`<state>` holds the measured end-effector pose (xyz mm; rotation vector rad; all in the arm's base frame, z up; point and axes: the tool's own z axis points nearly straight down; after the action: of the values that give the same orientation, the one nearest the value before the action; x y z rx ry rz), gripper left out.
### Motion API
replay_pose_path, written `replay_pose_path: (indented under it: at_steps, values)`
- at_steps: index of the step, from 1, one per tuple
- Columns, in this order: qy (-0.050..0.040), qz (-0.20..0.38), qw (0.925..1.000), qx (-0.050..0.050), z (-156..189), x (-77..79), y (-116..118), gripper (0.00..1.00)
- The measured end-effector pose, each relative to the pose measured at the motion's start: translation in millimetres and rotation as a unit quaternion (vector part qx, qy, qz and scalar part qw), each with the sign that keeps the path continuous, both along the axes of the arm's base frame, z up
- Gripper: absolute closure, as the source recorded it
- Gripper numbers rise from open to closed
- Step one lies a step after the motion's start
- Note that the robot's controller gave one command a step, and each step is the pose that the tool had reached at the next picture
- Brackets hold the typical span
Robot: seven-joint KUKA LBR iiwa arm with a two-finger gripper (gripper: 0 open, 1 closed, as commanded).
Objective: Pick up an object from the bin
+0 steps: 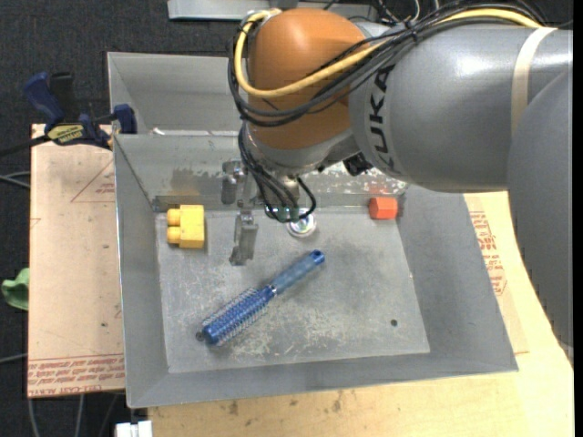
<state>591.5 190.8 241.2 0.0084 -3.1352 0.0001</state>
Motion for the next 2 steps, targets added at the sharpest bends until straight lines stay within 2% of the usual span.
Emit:
replay_pose_path:
  at_steps: [1,2]
  values:
    - [0.0006,0.107,0.9942,0.0,-94.1,-60.4,-24.6,0.0]
    - [-0.0012,0.218,0.9759,0.001,-173.3,-52.9,-30.5,0.0]
